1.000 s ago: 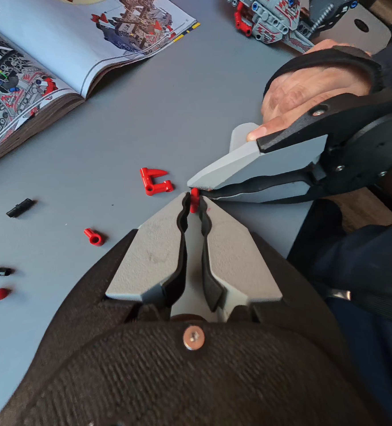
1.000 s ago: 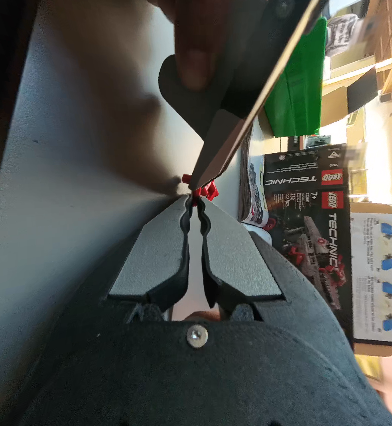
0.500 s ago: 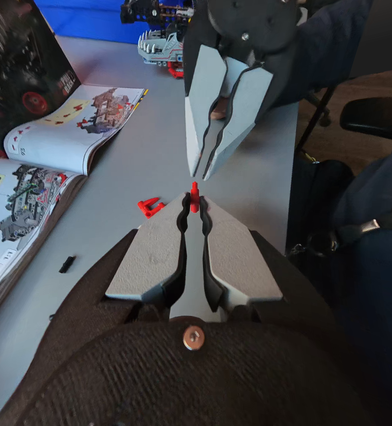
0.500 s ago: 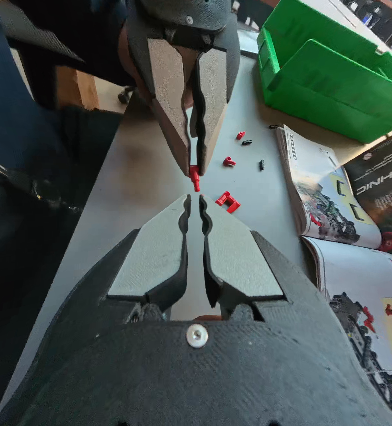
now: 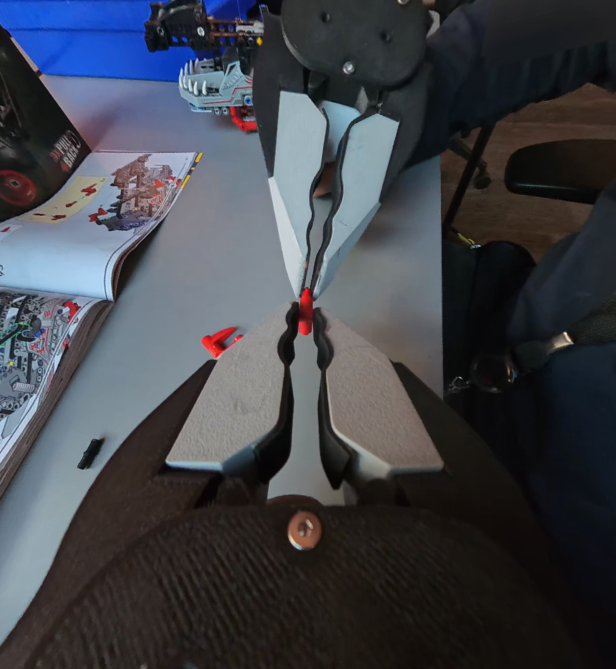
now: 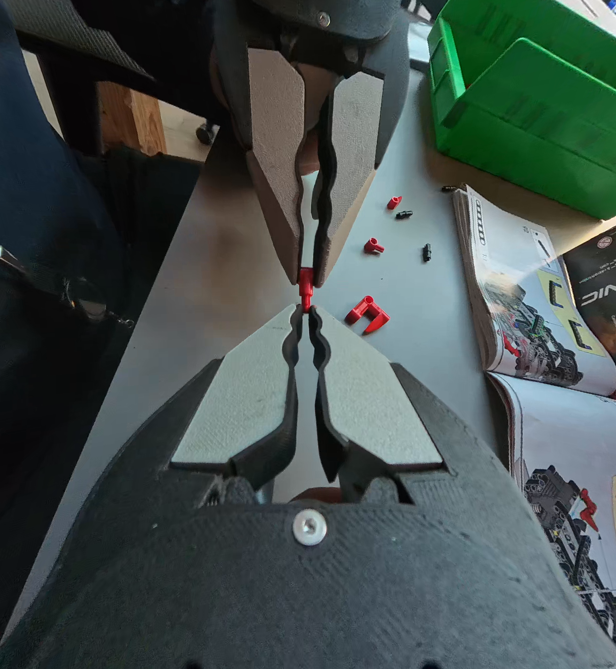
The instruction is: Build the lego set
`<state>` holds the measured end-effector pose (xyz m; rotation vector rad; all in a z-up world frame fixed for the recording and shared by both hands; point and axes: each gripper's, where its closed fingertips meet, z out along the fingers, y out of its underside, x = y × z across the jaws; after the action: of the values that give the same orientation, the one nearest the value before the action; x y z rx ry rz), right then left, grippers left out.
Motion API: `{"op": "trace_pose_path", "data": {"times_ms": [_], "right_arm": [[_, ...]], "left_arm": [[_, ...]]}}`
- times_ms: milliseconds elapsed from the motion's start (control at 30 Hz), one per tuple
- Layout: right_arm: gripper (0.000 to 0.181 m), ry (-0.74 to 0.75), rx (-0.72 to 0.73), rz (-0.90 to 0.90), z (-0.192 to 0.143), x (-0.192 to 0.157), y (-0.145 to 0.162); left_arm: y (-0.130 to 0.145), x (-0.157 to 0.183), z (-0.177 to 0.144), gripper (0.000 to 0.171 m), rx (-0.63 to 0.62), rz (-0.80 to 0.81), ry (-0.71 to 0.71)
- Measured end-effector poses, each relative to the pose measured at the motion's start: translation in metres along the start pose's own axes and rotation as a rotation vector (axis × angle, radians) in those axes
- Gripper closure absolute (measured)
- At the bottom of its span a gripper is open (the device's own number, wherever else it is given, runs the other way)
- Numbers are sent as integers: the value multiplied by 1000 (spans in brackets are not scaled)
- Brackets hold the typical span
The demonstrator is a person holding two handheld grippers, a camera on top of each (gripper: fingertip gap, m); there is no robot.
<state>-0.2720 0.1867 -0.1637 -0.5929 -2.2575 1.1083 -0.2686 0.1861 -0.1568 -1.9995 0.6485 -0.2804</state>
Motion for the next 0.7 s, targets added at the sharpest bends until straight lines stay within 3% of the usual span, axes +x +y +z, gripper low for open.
{"op": "trace_pose_path", "data": {"times_ms": [267,500,700], "right_arm": [[181,5,-68,-52,6,-4,7],[181,-38,-41,-28,4,-4,8],[181,-55,-78,234,-4,12,20]], "left_arm": [[1,3,7,168,-28,-15,43],[1,2,8,167,-24,-101,103],[1,-8,7,153,-19,-196,105]]}}
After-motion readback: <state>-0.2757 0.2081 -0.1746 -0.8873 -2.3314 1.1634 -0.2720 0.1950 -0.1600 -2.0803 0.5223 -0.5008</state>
